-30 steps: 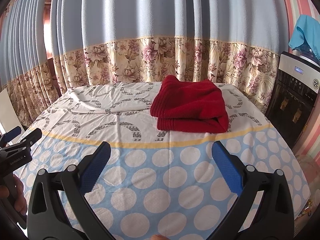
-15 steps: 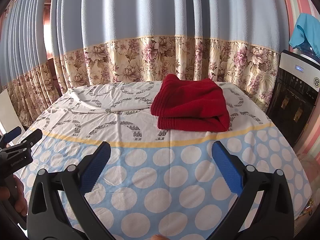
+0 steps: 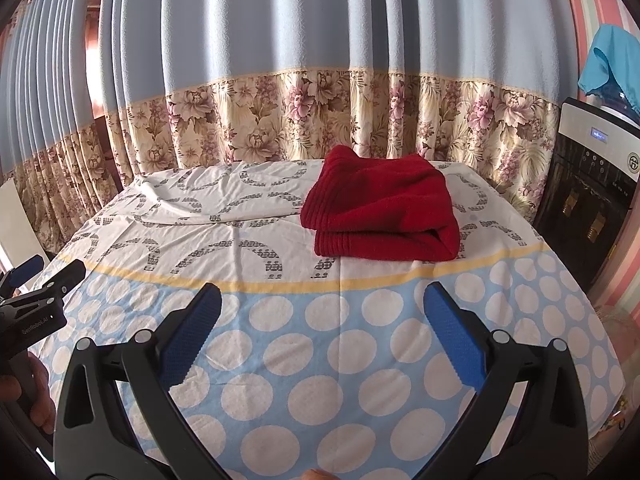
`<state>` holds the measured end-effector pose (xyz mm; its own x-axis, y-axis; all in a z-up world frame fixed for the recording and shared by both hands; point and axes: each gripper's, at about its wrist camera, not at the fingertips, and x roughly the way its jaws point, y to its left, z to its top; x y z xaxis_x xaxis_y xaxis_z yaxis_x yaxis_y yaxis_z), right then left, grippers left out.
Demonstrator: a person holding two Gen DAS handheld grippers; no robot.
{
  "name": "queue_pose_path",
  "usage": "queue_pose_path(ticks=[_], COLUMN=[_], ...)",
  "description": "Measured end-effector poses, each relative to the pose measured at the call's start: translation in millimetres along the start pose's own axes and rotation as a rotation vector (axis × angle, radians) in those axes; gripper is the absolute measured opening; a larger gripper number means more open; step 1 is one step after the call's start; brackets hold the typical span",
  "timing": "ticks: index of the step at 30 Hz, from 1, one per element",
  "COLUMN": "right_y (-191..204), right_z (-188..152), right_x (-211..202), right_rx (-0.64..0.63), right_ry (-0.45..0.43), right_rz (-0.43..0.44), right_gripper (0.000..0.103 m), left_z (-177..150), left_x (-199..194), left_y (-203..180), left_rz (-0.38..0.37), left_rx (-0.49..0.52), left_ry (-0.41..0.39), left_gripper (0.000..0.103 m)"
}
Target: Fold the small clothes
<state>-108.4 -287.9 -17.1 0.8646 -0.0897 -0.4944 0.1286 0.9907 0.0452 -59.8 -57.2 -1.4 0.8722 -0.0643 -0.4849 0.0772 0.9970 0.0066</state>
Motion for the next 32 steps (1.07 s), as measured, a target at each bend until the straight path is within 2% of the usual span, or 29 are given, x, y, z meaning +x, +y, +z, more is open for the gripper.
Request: queue_pose_path(ticks=[12,17,21,32], right_y=[1.4,1.7,1.6,2.4], right_z=[-0.1,-1.0,-1.2,-2.8], right_x=[0.9,1.3,1.9,3.1], right_rx=[0.004,0.002,0.004,0.0], right_ry=[0.007,0.006,0.007,0.011], right_rz=[0.002,0.001,0.003,0.004], right_gripper=[0.1,0.1,0.1,0.1], left_z=[-2.1,-4.2,-2.8,-3.1], left_x=[-1.2,-5.7,-3.0,1.1], left_y=[1.3,-1.0,-1.3,-1.2], left_rz=[0.011,0.029,-0.004,-0.011], left_rx=[0.013,0.04,0.025,0.015], left_ry=[-0.008,-0.037,-0.016,0.002], left_gripper=[0.101,0.101,0.101,0.101])
